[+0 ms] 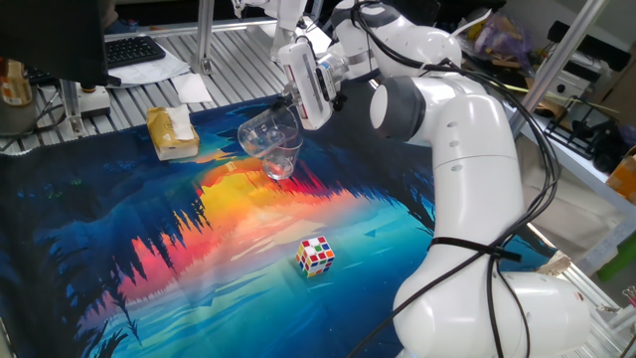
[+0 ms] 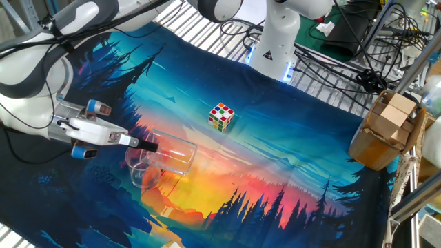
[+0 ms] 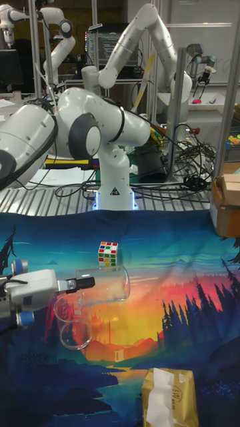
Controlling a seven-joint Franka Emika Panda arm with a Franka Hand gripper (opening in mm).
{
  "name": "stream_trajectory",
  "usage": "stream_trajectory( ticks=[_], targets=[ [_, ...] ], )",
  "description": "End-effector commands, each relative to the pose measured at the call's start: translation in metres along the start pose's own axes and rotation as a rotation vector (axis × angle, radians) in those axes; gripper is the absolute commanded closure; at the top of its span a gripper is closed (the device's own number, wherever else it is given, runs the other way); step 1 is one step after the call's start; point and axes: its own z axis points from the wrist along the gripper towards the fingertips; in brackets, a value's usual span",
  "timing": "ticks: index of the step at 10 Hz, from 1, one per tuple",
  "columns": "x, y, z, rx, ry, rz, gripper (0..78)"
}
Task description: Pour the water from one cup into another empty cup
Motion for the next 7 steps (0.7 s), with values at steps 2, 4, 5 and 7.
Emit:
stream_trajectory(
  ticks=[2, 4, 5, 7],
  targets=[
    [0.0026, 0.0052, -0.0028, -0.030, 0.012, 0.004, 76.3],
    [0.0026, 0.0052, -0.0029, -0.032, 0.013, 0.005, 76.3],
    [0.0026, 0.0052, -0.0029, -0.033, 0.013, 0.006, 76.3],
    [0.0026, 0.0052, -0.0029, -0.037, 0.014, 0.007, 76.3]
  ],
)
